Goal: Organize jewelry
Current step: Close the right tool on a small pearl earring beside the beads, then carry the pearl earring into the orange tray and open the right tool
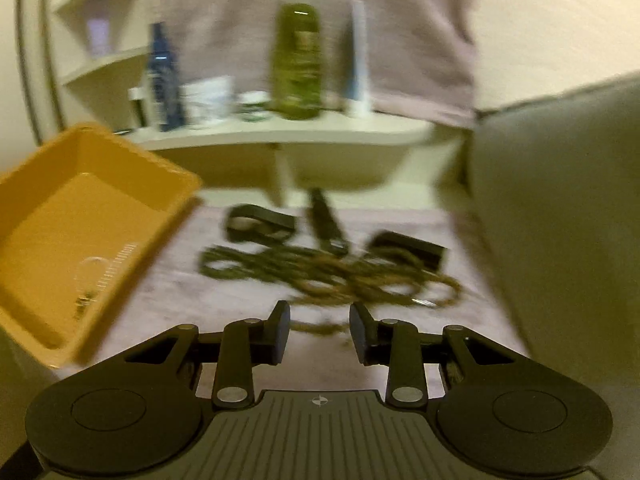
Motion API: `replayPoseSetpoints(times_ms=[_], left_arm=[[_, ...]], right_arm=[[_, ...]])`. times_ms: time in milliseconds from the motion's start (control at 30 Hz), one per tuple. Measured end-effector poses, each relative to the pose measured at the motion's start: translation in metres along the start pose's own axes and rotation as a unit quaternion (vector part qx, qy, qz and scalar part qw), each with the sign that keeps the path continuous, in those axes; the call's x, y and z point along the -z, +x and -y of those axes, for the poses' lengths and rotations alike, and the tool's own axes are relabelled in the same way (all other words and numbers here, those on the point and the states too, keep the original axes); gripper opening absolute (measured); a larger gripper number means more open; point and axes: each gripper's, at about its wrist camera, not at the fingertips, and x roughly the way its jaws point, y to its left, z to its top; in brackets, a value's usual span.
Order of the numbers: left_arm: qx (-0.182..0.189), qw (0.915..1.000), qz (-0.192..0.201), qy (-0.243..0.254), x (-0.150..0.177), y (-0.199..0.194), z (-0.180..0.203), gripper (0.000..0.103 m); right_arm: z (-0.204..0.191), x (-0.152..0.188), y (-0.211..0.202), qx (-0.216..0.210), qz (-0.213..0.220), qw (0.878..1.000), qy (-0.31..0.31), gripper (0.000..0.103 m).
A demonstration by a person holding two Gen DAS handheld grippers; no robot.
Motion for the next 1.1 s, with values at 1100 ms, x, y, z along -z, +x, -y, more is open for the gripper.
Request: replayPoseSetpoints(times_ms=[1100], left_arm=[[-0.008,0.9999,-0.007,0.002,-0.001,0.001,0.002,0.012]], right_arm=[[-0.002,0.015,0.029,0.011,-0.001,1.000,-0.023,0.007]])
